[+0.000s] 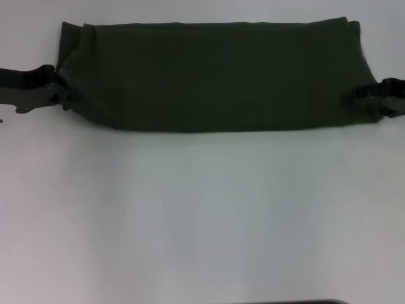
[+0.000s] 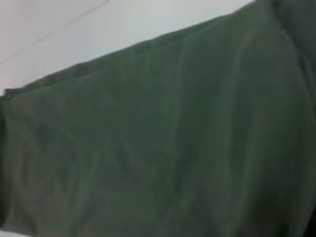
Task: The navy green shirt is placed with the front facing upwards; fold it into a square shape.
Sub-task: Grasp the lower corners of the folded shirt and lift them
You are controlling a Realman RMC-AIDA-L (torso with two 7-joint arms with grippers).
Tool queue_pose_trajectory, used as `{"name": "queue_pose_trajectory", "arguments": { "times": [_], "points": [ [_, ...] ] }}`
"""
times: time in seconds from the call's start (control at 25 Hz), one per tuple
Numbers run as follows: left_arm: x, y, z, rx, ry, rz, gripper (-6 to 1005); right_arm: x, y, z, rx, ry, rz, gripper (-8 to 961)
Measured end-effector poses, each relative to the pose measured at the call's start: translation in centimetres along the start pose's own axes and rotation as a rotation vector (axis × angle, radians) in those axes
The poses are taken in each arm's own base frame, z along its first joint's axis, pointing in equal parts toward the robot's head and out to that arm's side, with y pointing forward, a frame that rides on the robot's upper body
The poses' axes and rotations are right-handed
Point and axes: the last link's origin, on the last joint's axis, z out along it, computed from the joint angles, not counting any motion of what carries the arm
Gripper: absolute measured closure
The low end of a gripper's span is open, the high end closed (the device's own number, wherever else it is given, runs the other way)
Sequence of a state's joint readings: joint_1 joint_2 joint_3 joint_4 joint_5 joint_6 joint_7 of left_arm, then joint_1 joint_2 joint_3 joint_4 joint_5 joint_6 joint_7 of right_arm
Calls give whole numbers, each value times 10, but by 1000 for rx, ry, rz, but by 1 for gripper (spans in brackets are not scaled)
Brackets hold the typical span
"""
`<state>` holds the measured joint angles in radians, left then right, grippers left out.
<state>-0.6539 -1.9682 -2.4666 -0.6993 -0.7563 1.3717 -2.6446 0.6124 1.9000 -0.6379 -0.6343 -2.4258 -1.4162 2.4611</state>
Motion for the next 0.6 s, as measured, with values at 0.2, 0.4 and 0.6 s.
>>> {"name": "queue_pose_trajectory", "arguments": {
  "times": [0.2, 0.4, 0.6],
  "points": [
    [-2, 0, 1, -2, -2, 0, 979, 0, 3, 2, 9, 27, -16, 128],
    [-2, 1, 2, -5, -4, 2, 980, -1, 2, -1, 21, 29, -11, 136],
    [-2, 1, 2, -5, -4, 3, 980, -1, 1, -2, 23, 29, -10, 273]
  ]
}}
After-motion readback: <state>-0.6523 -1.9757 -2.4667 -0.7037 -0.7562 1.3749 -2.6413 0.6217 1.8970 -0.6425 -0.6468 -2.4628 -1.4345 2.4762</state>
